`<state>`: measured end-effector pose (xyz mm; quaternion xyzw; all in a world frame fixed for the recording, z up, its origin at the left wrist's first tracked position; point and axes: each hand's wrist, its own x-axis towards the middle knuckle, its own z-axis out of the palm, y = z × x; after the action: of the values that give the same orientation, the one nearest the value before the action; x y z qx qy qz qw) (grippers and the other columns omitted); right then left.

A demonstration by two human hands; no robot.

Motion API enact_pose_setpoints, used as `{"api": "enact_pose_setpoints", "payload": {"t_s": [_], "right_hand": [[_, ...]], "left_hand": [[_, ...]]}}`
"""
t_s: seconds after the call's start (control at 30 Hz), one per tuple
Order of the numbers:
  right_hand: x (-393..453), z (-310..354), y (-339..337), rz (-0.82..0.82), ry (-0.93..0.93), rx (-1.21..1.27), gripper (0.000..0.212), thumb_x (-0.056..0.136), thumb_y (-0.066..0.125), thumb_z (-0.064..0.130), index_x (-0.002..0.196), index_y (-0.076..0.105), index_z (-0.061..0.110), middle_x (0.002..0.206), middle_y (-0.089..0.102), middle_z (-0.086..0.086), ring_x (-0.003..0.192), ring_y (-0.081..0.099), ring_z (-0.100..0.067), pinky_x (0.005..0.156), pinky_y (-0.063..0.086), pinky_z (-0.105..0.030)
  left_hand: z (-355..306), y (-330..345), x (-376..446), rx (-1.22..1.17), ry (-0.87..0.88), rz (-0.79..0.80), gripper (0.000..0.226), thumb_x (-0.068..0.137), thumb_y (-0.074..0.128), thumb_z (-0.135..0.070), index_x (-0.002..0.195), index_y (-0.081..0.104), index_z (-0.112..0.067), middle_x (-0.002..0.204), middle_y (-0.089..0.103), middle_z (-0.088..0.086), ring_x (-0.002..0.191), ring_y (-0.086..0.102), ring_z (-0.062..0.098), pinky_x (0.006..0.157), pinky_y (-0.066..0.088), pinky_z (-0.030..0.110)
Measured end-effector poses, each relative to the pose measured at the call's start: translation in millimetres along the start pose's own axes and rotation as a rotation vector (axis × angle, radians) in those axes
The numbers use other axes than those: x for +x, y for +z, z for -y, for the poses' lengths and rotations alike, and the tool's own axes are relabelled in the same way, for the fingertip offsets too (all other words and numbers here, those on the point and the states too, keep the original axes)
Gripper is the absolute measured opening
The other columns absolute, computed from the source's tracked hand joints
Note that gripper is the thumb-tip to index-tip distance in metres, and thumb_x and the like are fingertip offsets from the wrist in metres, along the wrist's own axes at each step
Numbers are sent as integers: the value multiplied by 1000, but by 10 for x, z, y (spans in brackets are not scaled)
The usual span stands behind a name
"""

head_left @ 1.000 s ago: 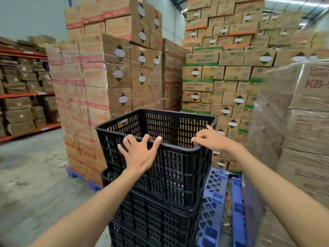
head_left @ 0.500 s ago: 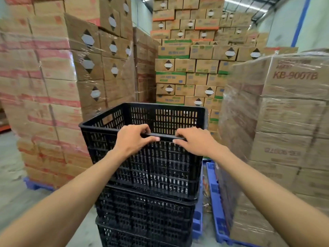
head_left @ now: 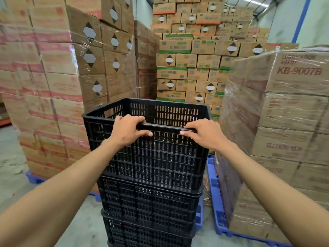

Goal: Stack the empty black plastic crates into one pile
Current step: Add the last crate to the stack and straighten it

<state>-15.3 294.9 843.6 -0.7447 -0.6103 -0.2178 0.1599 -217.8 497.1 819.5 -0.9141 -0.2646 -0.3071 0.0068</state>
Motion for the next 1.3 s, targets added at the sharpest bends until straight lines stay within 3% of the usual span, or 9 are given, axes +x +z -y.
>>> {"api": "enact_pose_setpoints", "payload": {"t_s": [0.27,0.47,0.57,0.7,0.8,0.9,1.07,1.17,1.3], "right_hand": [[7,17,35,20,-7,49,49,87,43,68,113,69,35,106,73,12,99,67,-15,79,49,-34],[-31,-26,35,83,48,-53,43,92,37,63,104,68,35,84,71,9,83,67,-17,63,40,-27],[-18,23,60,84,57,-115,45,94,33,61,101,67,33,77,67,10,74,64,-16,59,38,-26],[18,13,24,158,74,-65,43,94,33,62,105,65,35,77,63,10,76,61,-18,70,49,-34],[69,118,58,148,76,-32,44,93,36,62,108,66,34,77,58,11,85,67,-23,79,53,-40],[44,131,101,49,57,-74,42,92,36,62,98,67,34,68,58,12,70,61,-17,68,51,-32],[-29,102,66,-18,4,-115,44,92,36,63,101,69,36,65,59,12,62,52,-12,58,39,-25],[47,106,-8,76,-38,-53,46,91,38,64,106,69,34,69,55,17,68,52,-10,60,37,-23],[80,-14,-12,19,-101,-51,69,78,21,82,79,67,30,58,57,11,55,52,-5,47,28,-19]], "left_hand": [[13,-65,-14,-26,-34,51,54,63,59,-78,75,60,-26,73,66,-7,77,57,16,88,36,42],[-61,-18,-9,81,-28,39,74,55,42,-90,77,63,-22,67,66,-3,69,60,20,76,34,35],[-44,-66,-30,103,5,64,67,58,41,-90,71,55,-25,61,60,-6,62,57,17,80,43,37],[99,-136,-2,128,94,192,66,68,66,-70,113,64,-22,102,74,0,100,68,26,88,49,38],[239,-182,5,124,115,204,44,73,71,-56,99,60,-22,94,72,-3,99,66,25,89,40,39],[245,-151,-2,88,76,181,52,71,74,-53,109,63,-20,105,73,0,104,66,26,95,44,43],[229,-93,-28,92,83,141,36,69,74,-54,78,49,-30,79,68,-7,84,67,22,78,39,36],[258,-34,-92,116,130,28,42,69,74,-56,92,54,-28,90,68,-7,90,62,21,79,37,36],[187,26,-62,87,143,-20,47,68,74,-55,100,57,-25,97,68,-7,93,57,21,78,30,35]]}}
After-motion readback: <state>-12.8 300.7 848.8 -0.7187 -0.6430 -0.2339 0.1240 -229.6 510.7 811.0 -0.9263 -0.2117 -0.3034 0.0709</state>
